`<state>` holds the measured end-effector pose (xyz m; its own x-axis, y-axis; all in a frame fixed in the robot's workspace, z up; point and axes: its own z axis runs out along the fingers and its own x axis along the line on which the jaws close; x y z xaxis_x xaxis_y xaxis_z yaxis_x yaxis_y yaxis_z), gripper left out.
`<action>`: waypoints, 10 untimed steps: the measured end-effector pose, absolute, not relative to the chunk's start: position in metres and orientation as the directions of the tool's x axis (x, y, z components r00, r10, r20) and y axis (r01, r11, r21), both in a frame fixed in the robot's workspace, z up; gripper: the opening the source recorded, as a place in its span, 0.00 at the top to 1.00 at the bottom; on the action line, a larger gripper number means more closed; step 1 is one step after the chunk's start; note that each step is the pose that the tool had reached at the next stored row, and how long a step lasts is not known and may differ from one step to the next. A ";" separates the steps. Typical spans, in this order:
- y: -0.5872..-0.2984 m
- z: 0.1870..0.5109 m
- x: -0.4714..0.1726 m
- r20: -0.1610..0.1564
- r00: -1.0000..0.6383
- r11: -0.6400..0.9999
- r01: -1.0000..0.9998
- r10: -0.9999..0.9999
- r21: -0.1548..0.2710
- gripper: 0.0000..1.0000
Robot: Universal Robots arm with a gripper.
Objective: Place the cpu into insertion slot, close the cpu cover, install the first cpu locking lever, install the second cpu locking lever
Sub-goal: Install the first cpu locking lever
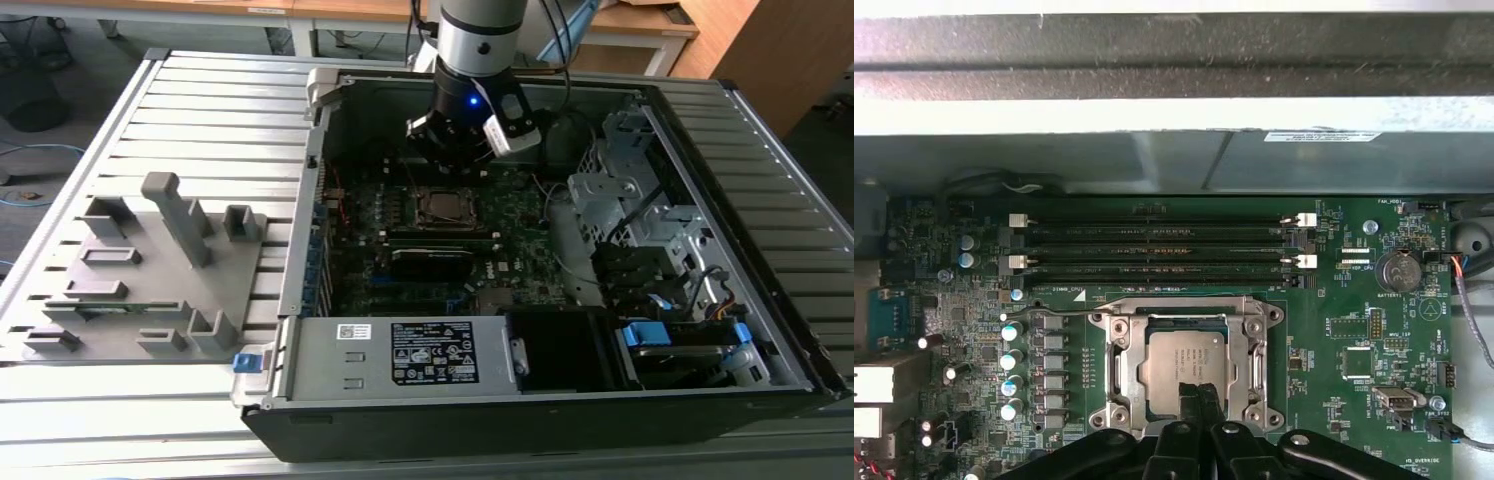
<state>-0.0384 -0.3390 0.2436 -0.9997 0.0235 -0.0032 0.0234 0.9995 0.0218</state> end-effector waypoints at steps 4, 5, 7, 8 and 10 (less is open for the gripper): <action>-0.339 0.244 -0.038 -0.003 -1.000 0.999 0.023 0.024 0.022 0.89; -0.339 0.244 -0.038 -0.003 -1.000 0.999 0.023 0.024 0.022 0.89; -0.339 0.244 -0.038 -0.003 -1.000 0.999 0.023 0.024 0.022 0.89; -0.339 0.244 -0.038 -0.003 -1.000 0.999 0.023 0.024 0.021 0.89; -0.339 0.245 -0.038 -0.003 -1.000 0.999 0.023 0.024 0.022 0.89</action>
<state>-0.0384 -0.3390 0.2449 -0.9997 0.0236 -0.0031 0.0235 0.9995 0.0216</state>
